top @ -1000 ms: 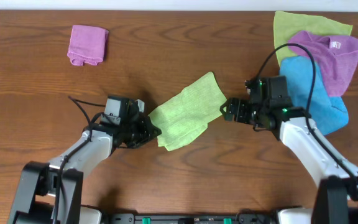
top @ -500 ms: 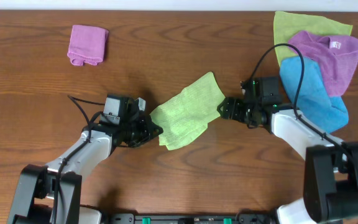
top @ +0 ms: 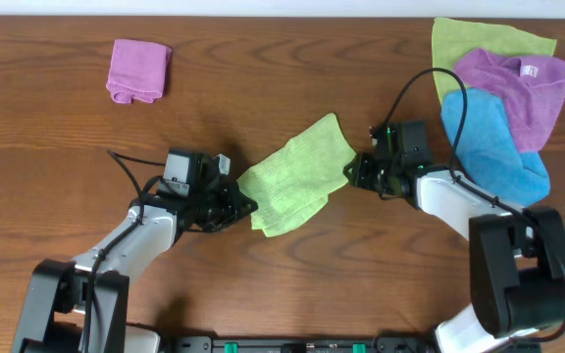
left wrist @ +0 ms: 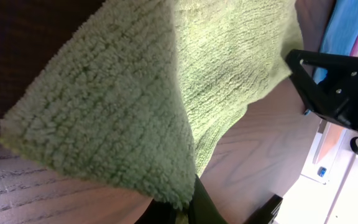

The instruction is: Fold the cloth

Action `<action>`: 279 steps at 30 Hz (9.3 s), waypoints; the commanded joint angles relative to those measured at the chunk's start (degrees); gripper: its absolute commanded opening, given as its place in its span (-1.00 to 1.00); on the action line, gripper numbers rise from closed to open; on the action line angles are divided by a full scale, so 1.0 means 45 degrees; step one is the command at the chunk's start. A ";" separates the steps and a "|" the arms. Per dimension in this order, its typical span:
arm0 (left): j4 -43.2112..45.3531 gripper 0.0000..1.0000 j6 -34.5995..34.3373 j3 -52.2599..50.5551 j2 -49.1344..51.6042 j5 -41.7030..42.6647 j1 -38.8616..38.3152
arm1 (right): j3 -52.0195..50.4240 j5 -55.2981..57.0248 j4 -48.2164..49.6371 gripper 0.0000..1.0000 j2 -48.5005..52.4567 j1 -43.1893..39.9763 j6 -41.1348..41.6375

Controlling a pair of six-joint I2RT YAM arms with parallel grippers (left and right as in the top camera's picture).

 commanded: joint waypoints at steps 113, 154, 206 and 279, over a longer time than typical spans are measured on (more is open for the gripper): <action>-0.0641 0.91 0.1151 0.3614 0.0646 -0.2875 0.2516 | 0.1962 -0.1185 0.1112 0.21 -0.2900 0.0937 0.1054; -0.2098 0.94 0.2142 0.3585 0.2613 -0.2516 0.3191 | 0.1962 -0.0568 -0.2395 0.13 -0.4167 0.2880 0.1307; -0.4333 -0.88 0.4823 0.3585 0.4075 0.1511 0.3215 | -0.1360 0.1943 -0.4503 0.32 -0.3871 0.2807 0.3599; 0.1909 -0.88 -0.0364 0.6217 0.1569 0.0325 0.3351 | 0.4022 0.2293 0.0423 -0.97 -0.2783 0.0602 0.0529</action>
